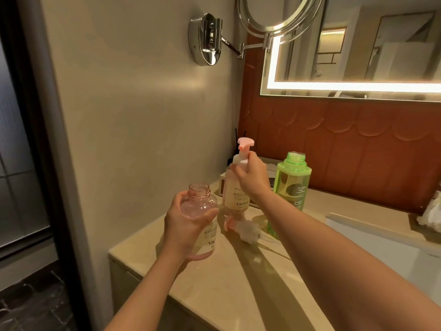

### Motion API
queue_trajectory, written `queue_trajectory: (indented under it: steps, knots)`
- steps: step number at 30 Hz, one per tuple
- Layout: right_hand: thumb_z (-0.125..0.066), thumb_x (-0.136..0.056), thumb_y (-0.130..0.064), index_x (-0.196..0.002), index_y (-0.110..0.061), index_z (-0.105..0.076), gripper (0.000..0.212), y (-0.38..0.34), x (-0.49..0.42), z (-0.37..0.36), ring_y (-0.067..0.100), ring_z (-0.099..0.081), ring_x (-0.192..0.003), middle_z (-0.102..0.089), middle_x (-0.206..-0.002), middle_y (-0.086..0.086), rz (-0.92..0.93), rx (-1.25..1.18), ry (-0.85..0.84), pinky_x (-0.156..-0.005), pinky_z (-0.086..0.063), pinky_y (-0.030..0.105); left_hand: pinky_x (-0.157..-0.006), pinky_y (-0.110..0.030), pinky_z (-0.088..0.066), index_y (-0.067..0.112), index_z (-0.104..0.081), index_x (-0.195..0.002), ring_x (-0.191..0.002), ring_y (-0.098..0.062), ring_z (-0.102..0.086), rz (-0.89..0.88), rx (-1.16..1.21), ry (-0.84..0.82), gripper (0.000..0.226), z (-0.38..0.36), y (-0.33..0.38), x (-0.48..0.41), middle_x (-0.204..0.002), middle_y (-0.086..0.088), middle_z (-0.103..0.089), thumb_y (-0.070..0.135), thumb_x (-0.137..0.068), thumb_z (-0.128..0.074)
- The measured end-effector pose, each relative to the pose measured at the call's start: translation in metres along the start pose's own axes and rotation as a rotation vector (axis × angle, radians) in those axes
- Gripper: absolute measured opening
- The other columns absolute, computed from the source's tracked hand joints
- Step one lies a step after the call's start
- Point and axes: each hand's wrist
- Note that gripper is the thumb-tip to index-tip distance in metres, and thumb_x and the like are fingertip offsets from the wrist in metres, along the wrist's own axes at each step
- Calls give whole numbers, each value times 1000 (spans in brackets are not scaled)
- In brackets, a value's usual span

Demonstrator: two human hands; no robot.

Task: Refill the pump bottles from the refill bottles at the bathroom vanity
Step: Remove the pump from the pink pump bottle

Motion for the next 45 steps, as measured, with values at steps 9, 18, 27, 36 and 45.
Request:
queue_trajectory:
  steps: [9,18,27,36,45]
  knots:
    - [-62,-87,-34,-113,-11,-52,37,-58,29,58,12,-56,-90,-59,-106,0,221,-62,21,-73,-50,26,-62,-22,-45,21,-50,-111,-102,-23,-58,21,-28,-9,52,-1,13,2,-103,4,-61,16,-69,-80]
    - [-64,-84,-30,-101,-22,-54,21,-38,112,109,1,-56,-80,-60,-91,-13,93,-117,-127,-66,-46,18,-97,-49,-42,28,-25,-127,-120,-29,-48,59,-142,-115,125,9,25,8,-136,-5,-44,91,-24,-60]
    - [-65,-83,-30,-116,-25,-53,35,-21,158,127,6,-52,-96,-56,-108,-13,24,-101,-210,-77,-44,21,-97,-25,-28,13,-26,-139,-124,-9,-29,-106,-161,68,115,4,46,36,-131,2,-28,88,-53,-42]
    - [-66,-81,-36,-117,-28,-54,39,-26,176,140,3,-54,-96,-57,-106,-16,91,-96,-271,-75,-45,17,-99,-21,-37,32,-42,-119,-113,7,-42,-304,-354,-287,61,-25,64,114,-122,16,-44,60,-70,-66]
    - [-67,-82,-30,-123,-23,-52,44,-30,187,145,3,-51,-95,-52,-105,-15,103,-45,-239,-72,-43,11,-101,-39,-45,40,-36,-118,-118,-12,-51,-1,-73,-403,74,-69,62,135,-117,15,-52,5,-69,-78]
Point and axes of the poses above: each hand's wrist, its own x-axis away from the middle knuckle, its own z-axis out of the back of the hand, y = z × x
